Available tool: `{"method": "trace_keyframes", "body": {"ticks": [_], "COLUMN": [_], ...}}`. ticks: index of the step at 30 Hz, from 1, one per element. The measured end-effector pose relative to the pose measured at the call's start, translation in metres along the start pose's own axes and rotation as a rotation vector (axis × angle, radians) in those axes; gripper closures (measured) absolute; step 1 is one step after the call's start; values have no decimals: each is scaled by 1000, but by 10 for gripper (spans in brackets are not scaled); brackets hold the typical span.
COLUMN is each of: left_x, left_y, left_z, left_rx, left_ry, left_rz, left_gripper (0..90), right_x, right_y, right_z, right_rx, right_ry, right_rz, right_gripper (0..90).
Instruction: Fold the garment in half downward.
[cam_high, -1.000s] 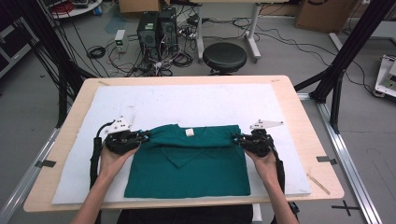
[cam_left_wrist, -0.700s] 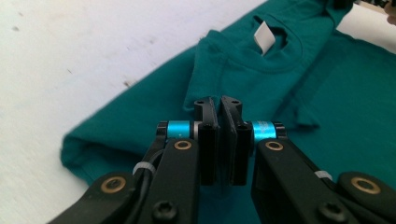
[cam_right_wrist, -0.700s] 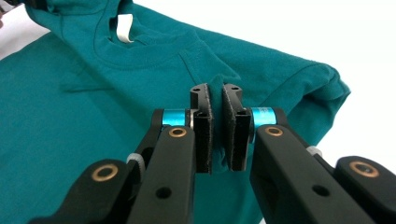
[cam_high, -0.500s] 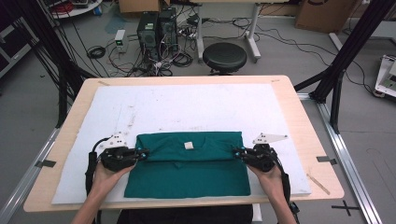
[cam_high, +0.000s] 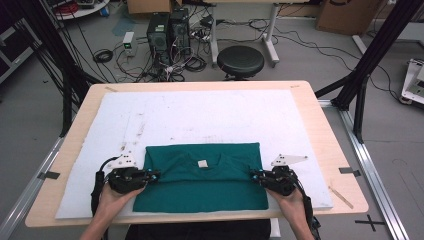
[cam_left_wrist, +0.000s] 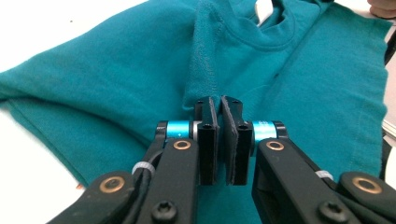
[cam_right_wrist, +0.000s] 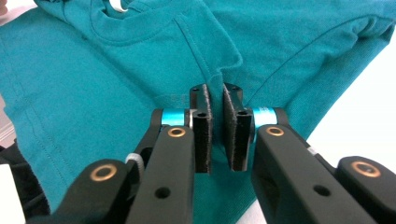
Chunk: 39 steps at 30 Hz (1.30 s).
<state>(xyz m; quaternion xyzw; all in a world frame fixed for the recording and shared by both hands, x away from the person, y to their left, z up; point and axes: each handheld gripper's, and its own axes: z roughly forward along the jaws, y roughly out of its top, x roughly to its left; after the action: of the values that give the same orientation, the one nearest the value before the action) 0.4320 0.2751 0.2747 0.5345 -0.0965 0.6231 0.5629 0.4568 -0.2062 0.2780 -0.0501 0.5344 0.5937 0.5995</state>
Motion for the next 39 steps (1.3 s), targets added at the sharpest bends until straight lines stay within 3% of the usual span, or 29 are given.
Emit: {"method": "trace_keyframes", "body": {"ticks": [3, 5, 7, 13, 16, 18, 20, 22, 25, 33, 39], "left_x": [2, 3, 4, 7, 9, 10, 8, 4, -1, -15, -26], "left_y": [5, 11, 17, 34, 34, 32, 32, 33, 32, 22, 11], "left_z": [-5, -9, -10, 9, 25, 32, 32, 27, 19, -5, -13], "left_rx": [-31, -63, -82, -58, -2, 22, 30, 21, 5, -25, -11], "left_ry": [-8, -20, -13, -23, -17, -20, -26, -31, -26, -70, -99], "left_rz": [-5, -4, -11, -30, -48, -46, -27, -1, 17, 49, 75], "left_gripper": [658, 607, 572, 560, 566, 607, 727, 809, 868, 882, 884], "right_x": [-2, -1, -1, 1, 1, -1, -2, -2, 2, 17, 26], "right_y": [5, 11, 19, 44, 47, 47, 45, 42, 37, 26, 14], "right_z": [-3, -6, -6, 12, 26, 35, 38, 36, 29, 9, 1], "right_rx": [-29, -56, -73, -22, 36, 78, 99, 91, 67, 25, 37], "right_ry": [33, 55, 48, 23, -6, -13, -11, 24, 42, 91, 134], "right_rz": [28, 41, 30, 11, 18, 30, 32, 33, 4, -32, -47], "right_gripper": [648, 571, 543, 503, 503, 541, 653, 777, 868, 883, 883]}}
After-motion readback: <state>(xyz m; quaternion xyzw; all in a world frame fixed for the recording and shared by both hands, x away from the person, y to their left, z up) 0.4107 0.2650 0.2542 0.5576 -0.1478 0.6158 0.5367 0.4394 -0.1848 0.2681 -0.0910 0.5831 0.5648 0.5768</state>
